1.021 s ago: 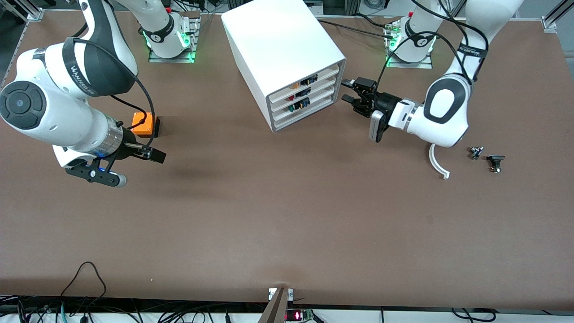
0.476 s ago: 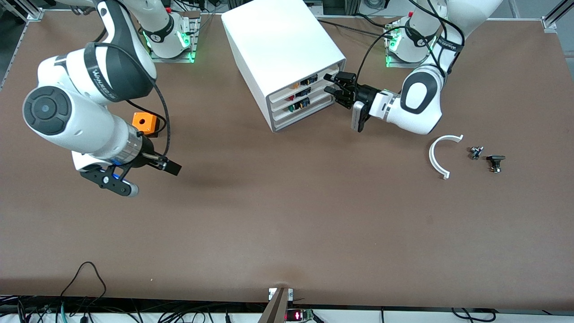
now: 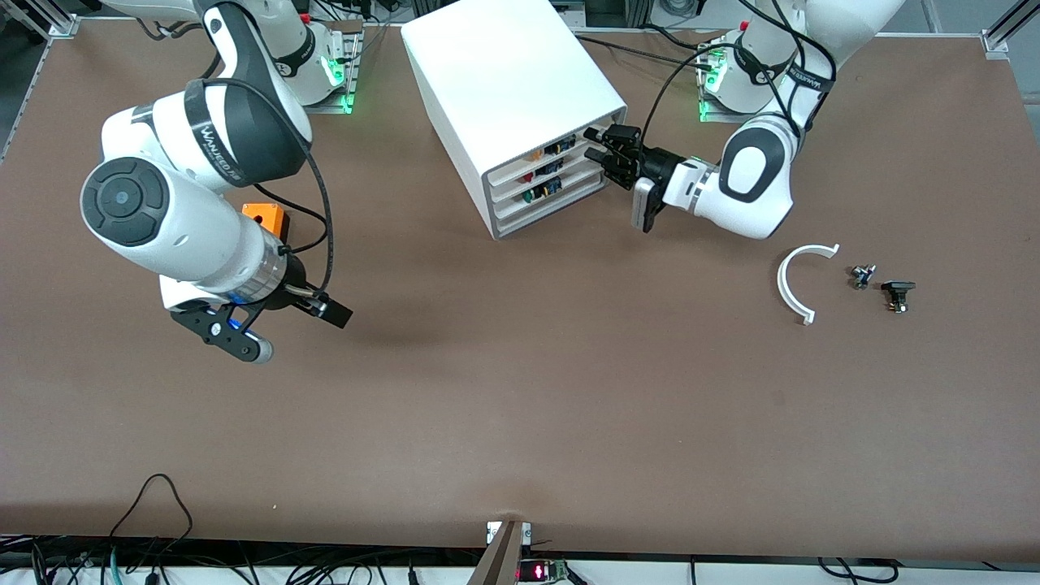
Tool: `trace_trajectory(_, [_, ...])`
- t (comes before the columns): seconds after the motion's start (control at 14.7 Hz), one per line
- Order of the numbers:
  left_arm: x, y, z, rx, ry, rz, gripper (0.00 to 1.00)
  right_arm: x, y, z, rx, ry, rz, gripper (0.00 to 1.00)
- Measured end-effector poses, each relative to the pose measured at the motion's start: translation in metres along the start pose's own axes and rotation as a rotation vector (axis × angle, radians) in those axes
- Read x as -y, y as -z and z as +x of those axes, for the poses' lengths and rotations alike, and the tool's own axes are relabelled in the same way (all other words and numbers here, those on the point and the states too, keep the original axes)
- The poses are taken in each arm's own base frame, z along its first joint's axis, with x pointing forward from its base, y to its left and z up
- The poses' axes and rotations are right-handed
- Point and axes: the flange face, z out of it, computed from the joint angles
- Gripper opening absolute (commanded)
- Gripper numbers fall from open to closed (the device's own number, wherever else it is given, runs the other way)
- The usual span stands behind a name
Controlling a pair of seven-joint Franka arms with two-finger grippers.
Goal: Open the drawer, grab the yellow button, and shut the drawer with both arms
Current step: 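Pull the drawer open with the left gripper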
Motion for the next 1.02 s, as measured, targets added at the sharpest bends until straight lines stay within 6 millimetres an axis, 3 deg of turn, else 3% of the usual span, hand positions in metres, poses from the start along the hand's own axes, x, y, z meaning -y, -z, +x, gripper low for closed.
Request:
trace_trajectory(0.14, [-0.001, -0.007, -0.001, 0.007, -0.005, -0.008, 0.07, 0.008, 0.0, -0.003, 0.017, -0.036, 0.023, 1.0])
trace_trajectory(0.2, [-0.001, -0.008, -0.001, 0.009, -0.018, -0.009, 0.0, 0.011, 0.001, -0.004, 0.022, -0.053, 0.035, 1.0])
trace_trajectory(0.68, [0.001, 0.001, 0.002, -0.009, -0.052, 0.002, 0.0, 0.036, 0.011, -0.02, 0.022, -0.12, 0.079, 1.0])
trace_trajectory(1.02, [0.019, 0.058, 0.038, -0.017, -0.101, 0.03, 0.0, 0.069, 0.012, -0.054, 0.009, -0.173, 0.115, 1.0])
